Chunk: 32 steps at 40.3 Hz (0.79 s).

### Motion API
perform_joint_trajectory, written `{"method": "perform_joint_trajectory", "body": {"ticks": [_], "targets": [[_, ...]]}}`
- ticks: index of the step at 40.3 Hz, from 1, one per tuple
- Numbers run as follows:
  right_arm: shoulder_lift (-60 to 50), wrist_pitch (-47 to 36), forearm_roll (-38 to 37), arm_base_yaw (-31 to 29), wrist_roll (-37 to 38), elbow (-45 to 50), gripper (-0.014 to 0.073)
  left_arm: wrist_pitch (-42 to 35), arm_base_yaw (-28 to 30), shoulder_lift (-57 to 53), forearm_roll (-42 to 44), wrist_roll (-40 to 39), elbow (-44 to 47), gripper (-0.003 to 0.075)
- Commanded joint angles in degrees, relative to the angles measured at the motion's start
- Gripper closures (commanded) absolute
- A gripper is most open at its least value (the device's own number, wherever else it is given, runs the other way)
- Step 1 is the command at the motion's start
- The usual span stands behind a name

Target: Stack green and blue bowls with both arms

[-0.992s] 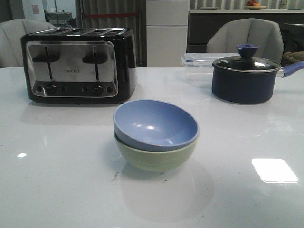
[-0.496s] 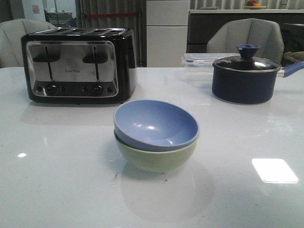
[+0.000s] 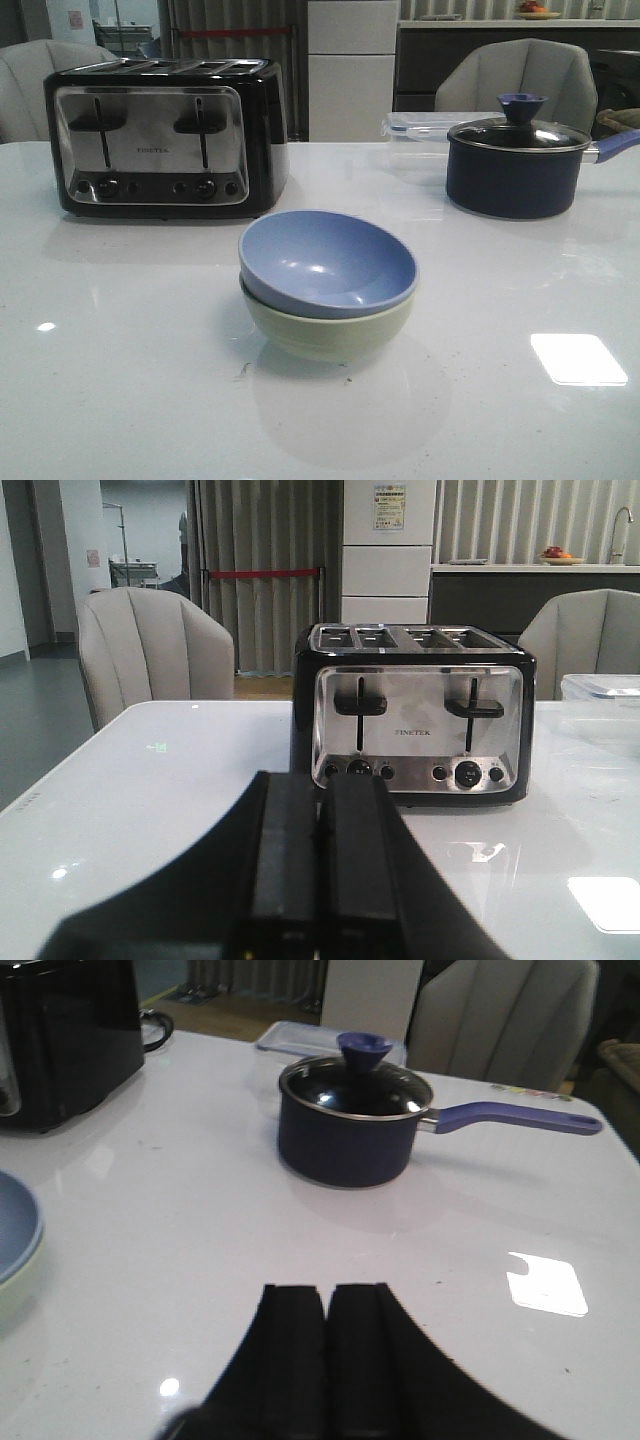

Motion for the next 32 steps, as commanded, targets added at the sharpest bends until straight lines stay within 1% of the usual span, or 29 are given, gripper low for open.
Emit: {"method": "perform_joint_trajectory", "body": {"ticks": [1, 4, 11, 17, 28, 32], "targets": [[-3.86, -8.77, 0.50, -1.22, -0.57, 2.94, 0.0537, -5.21, 0.09, -1.13, 0.02, -0.04, 0.26, 0.0627], [-6.33, -9.62, 0.50, -1.22, -0.57, 5.65, 0.0537, -5.21, 0.09, -1.13, 0.02, -0.04, 0.26, 0.0627], [-11.94, -9.62, 0.61, -1.22, -0.57, 8.32, 0.0537, -5.21, 0.09, -1.13, 0.02, -0.04, 0.26, 0.0627], [-11.66, -11.02, 0.83, 0.49, -0.57, 8.82, 0.0537, -5.21, 0.09, -1.13, 0.02, -0.04, 0.26, 0.0627], [-11.66, -11.58, 0.83, 0.54, -0.57, 8.82, 0.0537, -5.21, 0.09, -1.13, 0.02, -0.04, 0.26, 0.0627], [-11.72, -12.56, -1.55, 0.54, 1.48, 8.82, 0.0537, -5.21, 0.09, -1.13, 0.02, -0.04, 0.26, 0.0627]]}}
